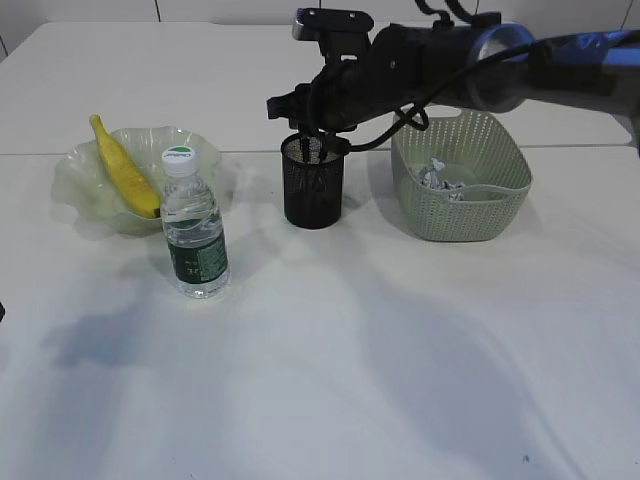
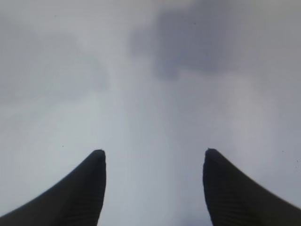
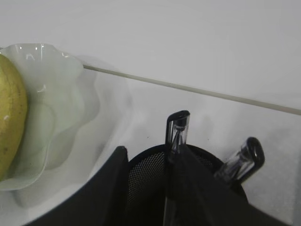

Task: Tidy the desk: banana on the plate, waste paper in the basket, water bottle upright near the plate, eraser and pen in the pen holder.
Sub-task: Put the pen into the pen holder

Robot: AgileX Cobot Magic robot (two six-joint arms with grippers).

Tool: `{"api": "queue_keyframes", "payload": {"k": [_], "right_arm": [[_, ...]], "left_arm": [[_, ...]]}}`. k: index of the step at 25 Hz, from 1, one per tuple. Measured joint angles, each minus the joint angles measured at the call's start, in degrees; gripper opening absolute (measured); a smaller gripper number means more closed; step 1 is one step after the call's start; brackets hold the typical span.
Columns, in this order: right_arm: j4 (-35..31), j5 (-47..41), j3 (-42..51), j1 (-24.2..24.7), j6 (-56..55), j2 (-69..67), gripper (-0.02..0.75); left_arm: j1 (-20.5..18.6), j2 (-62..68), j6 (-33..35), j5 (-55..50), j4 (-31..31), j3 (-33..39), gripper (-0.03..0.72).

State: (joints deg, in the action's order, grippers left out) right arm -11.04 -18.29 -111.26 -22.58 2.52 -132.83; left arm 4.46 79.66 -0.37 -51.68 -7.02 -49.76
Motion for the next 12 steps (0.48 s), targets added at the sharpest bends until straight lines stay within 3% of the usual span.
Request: {"api": "queue_keyframes", "payload": {"k": [12], "right_arm": [[0.65, -25.25, 0.0, 0.0, -0.1, 11.35, 0.244]], "left_arm": [[0.0, 0.0, 0.0, 0.0, 0.0, 0.0, 0.457]]}}
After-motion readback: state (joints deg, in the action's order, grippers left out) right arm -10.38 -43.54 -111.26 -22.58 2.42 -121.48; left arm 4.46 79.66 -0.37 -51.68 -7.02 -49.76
